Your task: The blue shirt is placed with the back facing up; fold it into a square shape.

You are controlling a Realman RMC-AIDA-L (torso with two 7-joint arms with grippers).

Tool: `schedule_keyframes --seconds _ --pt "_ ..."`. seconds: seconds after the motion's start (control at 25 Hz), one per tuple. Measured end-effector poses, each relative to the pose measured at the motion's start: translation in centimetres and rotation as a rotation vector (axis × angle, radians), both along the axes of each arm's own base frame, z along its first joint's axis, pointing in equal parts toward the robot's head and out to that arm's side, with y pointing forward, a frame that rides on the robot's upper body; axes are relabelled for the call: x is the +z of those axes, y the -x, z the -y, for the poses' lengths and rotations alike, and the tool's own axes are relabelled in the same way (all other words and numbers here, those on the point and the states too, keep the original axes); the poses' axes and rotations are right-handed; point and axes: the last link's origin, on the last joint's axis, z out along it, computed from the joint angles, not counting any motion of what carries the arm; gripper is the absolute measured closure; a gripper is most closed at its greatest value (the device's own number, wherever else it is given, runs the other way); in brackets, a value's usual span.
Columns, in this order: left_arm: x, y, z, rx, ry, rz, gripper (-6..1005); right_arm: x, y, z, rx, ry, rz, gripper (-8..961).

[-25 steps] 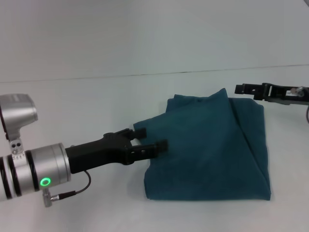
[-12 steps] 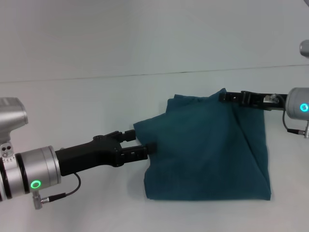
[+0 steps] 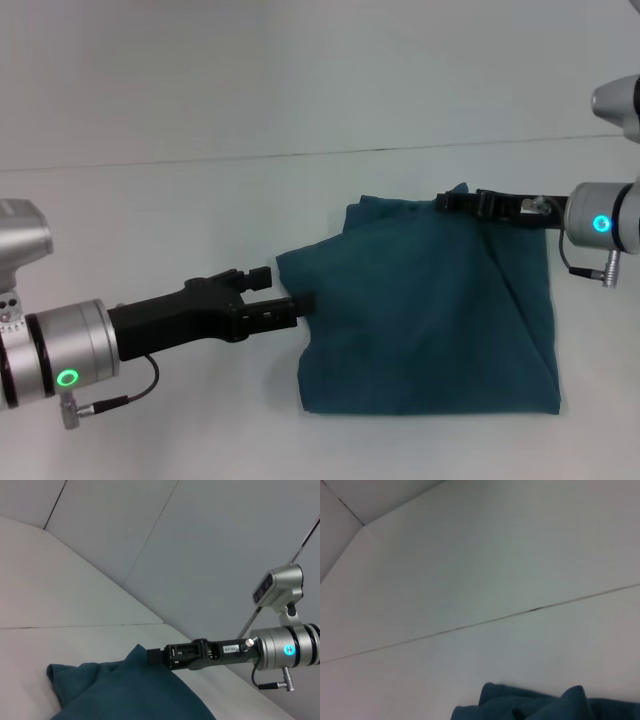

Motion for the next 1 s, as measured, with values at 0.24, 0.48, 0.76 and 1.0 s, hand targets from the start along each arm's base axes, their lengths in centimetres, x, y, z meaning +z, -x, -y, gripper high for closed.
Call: schedule_keyframes --seconds 0.24,0.48,0.76,1.0 --pt "0.46 0.24 -0.27 0.009 -0.016 0.0 37 -0.59 0.02 0.08 -0.011 0.003 0.0 278" --pt "0.69 0.52 -0.34 0.018 -0.024 -0.003 36 -0.57 -0.02 -0.1 -0.009 -0.008 0.021 392" --pt "0.8 0.67 -0.34 0.024 -0.029 -0.002 36 -0.71 0.08 -0.23 -0.004 -0.009 0.041 776" --pt "0.75 0.68 -0.35 0.026 -0.027 -0.002 37 -0.68 0.02 -0.18 0.003 -0.012 0.043 924"
